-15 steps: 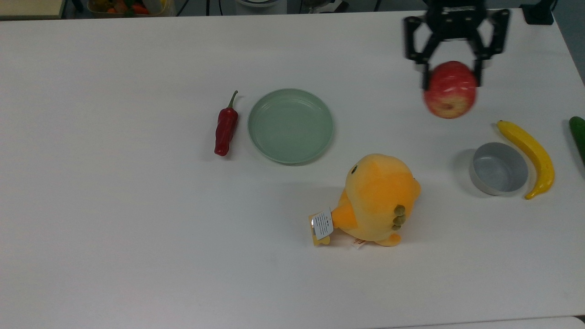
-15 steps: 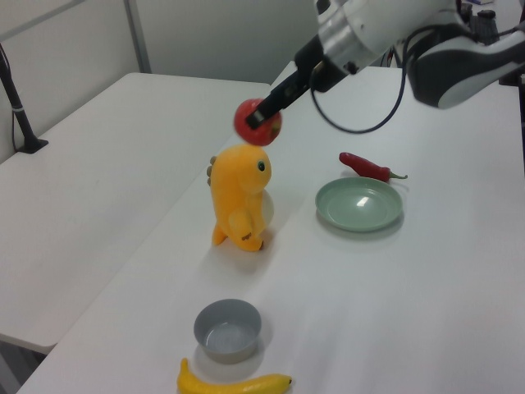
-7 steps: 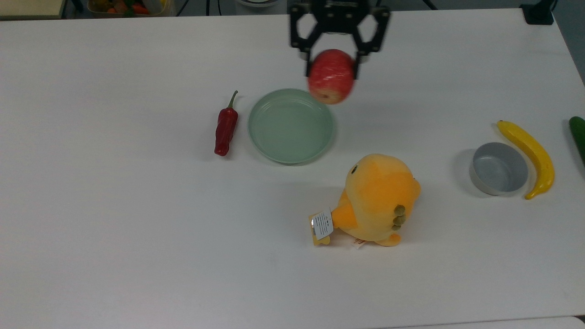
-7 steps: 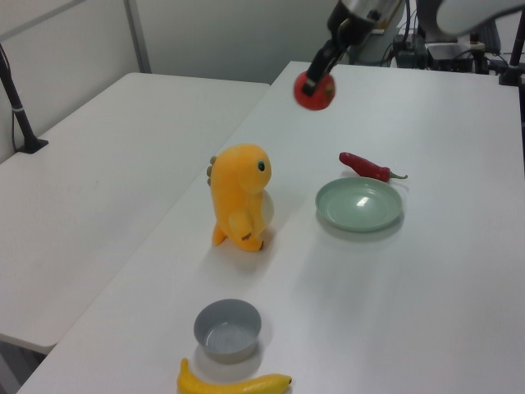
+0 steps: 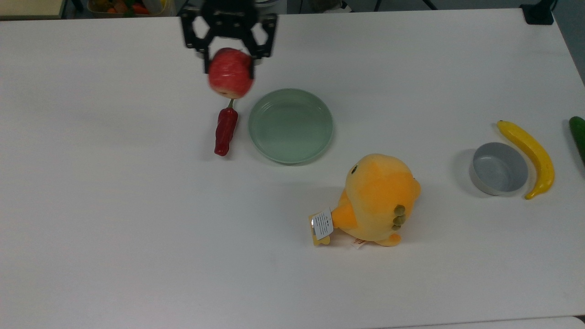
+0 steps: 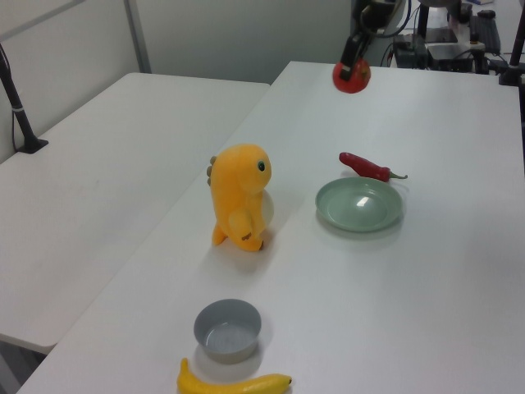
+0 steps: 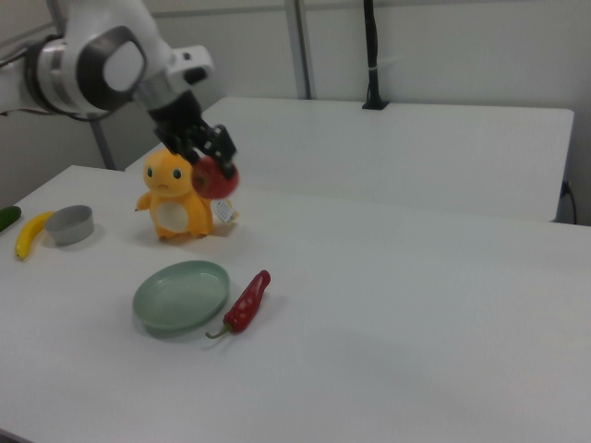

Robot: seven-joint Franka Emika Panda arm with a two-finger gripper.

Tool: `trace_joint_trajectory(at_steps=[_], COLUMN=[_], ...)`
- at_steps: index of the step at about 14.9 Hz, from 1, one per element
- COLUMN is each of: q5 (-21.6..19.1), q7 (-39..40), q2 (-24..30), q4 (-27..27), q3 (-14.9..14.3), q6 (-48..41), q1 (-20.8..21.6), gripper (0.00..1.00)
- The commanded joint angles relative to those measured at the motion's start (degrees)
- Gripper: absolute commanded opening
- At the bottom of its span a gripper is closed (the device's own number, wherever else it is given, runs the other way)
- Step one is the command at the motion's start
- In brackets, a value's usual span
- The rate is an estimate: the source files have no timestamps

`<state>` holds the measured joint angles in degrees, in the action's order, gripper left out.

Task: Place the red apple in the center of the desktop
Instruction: 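Carry the apple past the green plate toward the red chili pepper, then lower the apple onto the table beside the chili pepper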

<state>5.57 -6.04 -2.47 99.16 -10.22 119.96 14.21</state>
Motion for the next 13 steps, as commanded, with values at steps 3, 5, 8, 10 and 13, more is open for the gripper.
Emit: trace_joint_trajectory(at_steps=[3, 5, 8, 10, 13], q5=[-6.96, -8.47, -8.47, -8.38, -8.47], q7=[10.34, 10.26, 10.26, 10.17, 10.09], q2=[-1.3, -3.58, -8.24, -10.71, -13.52], q4=[5.16, 4.99, 4.9, 4.9, 4.9], q3=[-5.95, -6.04, -6.04, -6.04, -6.13], q6=[-1.48, -1.57, -0.87, -0.25, 2.03], q1=[-2.07, -3.74, -4.54, -5.24, -6.21], gripper=[0.15, 0.15, 0.15, 0.15, 0.16])
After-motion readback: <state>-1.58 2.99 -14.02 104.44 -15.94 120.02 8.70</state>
